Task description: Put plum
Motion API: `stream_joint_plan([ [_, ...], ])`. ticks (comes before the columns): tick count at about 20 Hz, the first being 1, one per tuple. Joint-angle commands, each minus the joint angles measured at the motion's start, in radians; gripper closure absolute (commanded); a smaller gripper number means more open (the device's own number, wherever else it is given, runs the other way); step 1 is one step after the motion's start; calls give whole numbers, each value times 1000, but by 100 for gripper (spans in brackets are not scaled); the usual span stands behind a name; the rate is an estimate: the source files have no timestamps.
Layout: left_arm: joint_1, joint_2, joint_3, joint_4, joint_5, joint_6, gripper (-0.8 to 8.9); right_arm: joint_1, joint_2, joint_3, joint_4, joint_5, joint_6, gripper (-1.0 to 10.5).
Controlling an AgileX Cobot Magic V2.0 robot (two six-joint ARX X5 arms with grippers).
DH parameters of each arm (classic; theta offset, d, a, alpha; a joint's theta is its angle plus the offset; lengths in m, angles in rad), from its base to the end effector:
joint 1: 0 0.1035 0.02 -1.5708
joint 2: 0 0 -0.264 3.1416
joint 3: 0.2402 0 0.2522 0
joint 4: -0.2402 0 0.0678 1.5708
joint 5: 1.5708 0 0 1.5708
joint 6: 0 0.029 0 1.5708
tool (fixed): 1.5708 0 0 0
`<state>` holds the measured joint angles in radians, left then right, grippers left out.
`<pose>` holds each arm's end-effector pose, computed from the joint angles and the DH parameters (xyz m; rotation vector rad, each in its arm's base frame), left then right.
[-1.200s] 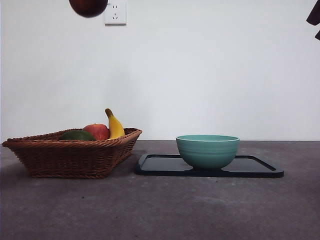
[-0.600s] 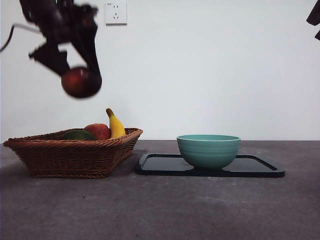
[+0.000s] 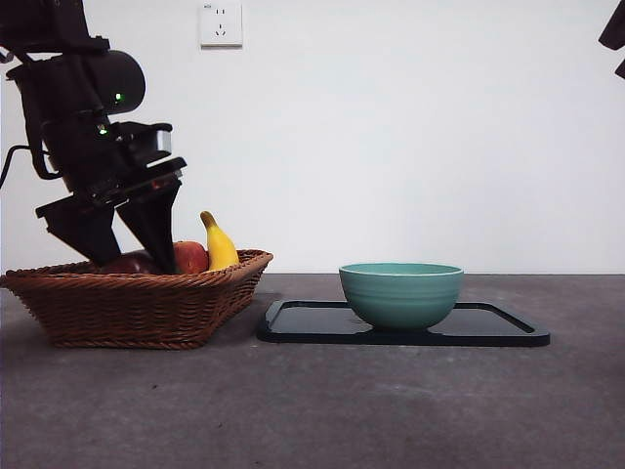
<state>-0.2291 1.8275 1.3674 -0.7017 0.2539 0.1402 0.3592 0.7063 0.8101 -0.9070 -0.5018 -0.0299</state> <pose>0.3599 -0.0914 0.2159 0.1070 1.1398 -0.5083 0.1087 0.0557 0.2928 0.0325 0.8129 0.8252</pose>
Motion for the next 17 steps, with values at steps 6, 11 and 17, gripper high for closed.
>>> stream_joint_plan([
  [6,0,11,-31,32,-22,-3,591,5,3,8,10,-3,-11,797],
  [11,0,11,-29,17,-21,-30,374,5,3,8,10,-3,-11,797],
  [17,0,-55,1,11,-21,-52,376,5,3,8,10,-3,-11,797],
])
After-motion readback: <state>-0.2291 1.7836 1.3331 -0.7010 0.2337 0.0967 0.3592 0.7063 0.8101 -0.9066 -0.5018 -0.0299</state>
